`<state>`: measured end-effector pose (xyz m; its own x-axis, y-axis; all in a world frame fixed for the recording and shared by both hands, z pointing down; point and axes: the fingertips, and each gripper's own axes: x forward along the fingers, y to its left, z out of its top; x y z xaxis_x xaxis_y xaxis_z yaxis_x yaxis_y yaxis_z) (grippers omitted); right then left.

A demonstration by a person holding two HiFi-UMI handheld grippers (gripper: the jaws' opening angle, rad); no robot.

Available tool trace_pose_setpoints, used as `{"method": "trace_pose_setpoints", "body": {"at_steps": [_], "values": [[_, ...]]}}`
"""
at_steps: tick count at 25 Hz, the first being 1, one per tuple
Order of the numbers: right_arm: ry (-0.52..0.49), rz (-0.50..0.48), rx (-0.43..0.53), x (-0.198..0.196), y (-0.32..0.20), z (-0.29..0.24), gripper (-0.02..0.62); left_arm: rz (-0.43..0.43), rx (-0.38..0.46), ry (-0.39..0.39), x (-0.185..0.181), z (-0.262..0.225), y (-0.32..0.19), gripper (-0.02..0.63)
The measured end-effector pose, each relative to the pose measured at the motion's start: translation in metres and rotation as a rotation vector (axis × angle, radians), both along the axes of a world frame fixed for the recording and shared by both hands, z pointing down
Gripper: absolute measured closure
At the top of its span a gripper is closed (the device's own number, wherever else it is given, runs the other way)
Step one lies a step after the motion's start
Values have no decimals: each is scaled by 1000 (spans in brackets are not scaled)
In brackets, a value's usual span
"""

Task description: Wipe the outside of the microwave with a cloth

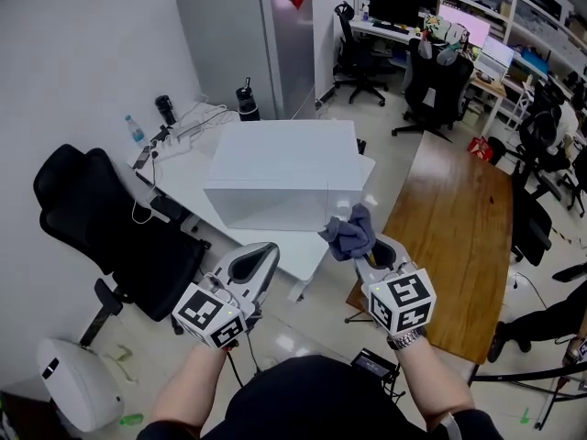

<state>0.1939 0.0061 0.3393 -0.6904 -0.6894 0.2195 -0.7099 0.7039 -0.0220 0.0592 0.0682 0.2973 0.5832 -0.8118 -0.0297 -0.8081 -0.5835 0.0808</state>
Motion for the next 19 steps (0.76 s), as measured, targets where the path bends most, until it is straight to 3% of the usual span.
{"method": "trace_pose_setpoints", "body": {"at_steps": [19], "values": [[-4, -18, 9, -69, 16, -9, 512, 7, -10, 4, -57, 3, -2, 601]]}}
